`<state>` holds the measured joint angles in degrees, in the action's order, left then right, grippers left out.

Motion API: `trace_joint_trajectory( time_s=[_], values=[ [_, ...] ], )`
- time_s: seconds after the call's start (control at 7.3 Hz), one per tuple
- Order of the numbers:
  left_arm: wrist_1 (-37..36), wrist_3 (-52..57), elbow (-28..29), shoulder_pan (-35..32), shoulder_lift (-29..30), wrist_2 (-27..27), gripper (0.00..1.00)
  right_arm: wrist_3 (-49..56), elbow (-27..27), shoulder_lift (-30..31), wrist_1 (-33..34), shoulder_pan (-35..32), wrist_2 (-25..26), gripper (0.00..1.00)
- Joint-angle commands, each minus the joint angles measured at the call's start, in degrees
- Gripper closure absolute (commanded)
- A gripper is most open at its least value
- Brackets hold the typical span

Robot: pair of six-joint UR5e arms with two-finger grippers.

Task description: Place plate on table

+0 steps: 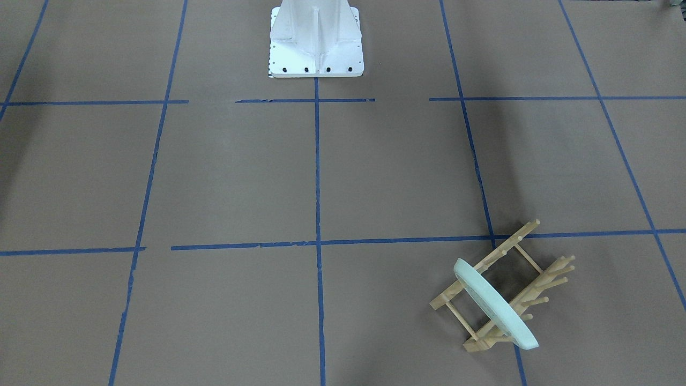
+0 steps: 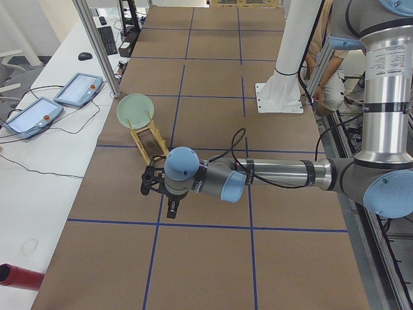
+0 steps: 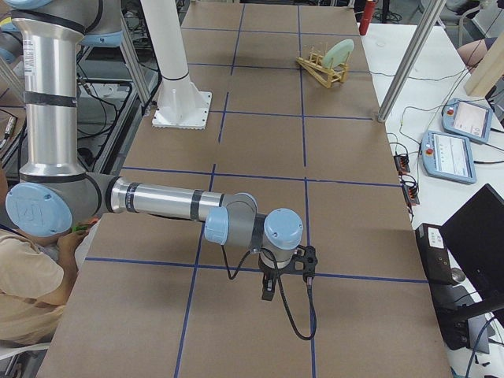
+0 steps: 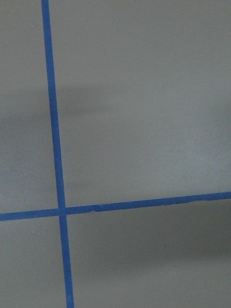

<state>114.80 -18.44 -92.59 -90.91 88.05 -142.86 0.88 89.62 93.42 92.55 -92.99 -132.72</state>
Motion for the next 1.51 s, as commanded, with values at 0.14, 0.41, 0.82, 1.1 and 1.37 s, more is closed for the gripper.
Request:
trace_joint_trajectory(
  time_s=[0.14, 0.41, 0.82, 1.1, 1.37],
  values=[
    [25.8, -48.82, 10.39, 9.05, 14.81, 2.04, 0.0, 0.0, 0.03, -0.08, 0.0, 0.0, 0.0, 0.0],
    [33.09, -66.64, 10.5, 20.54, 22.23, 14.58, 0.0, 0.0, -0.06, 0.01, 0.0, 0.0, 0.0, 0.0],
    [40.47, -77.54, 19.86, 25.59, 33.73, 23.49, 0.0, 0.0, 0.03, 0.0, 0.0, 0.0, 0.0, 0.0],
    [46.97, -86.98, 22.26, 26.39, 34.64, 25.68, 0.0, 0.0, 0.03, 0.01, 0.0, 0.0, 0.0, 0.0],
    [55.68, -87.47, 29.02, 28.15, 37.18, 26.76, 0.03, 0.0, 0.03, 0.0, 0.0, 0.0, 0.0, 0.0]
  ],
)
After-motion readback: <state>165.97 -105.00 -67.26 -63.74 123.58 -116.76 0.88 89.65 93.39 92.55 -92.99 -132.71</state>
